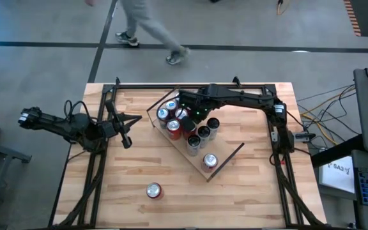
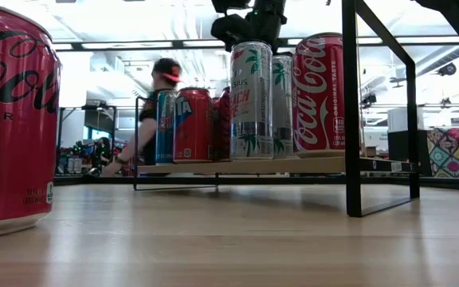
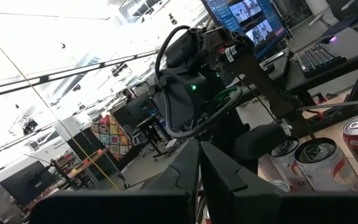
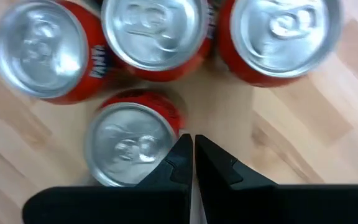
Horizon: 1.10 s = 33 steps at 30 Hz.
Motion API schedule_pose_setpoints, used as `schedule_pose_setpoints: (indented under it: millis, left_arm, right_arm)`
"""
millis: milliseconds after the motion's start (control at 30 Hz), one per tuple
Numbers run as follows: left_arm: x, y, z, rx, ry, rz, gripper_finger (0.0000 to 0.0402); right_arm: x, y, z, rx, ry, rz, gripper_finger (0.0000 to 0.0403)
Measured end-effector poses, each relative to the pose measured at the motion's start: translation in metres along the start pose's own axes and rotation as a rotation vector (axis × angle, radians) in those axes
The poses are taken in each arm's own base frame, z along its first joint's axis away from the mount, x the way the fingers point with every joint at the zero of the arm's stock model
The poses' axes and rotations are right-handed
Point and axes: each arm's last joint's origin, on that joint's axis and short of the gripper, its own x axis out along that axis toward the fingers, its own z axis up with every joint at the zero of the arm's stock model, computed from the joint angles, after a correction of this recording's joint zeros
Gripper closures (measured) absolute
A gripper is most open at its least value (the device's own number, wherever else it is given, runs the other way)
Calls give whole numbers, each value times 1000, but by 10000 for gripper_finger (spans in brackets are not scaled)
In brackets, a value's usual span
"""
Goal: Place canned beverage on shelf
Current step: Adjust the red soda can
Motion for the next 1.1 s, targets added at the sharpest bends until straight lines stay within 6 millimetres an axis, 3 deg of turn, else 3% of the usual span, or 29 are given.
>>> schedule_pose_setpoints:
  millis: [300, 600, 867, 1100]
  left_arm:
    - [0, 0, 0, 0, 0, 0, 402]
    - [0, 0, 0, 0, 0, 0, 402]
    - [0, 0, 0, 0, 0, 0, 402]
    - [0, 0, 0, 0, 0, 0, 402]
  right_arm:
    - [-1, 13, -2, -26, -17, 84, 394]
    - [-9, 7, 1, -28, -56, 19, 394]
    - [7, 0, 1, -14, -11, -50, 394]
    - [14, 4, 2, -30, 21, 8, 394]
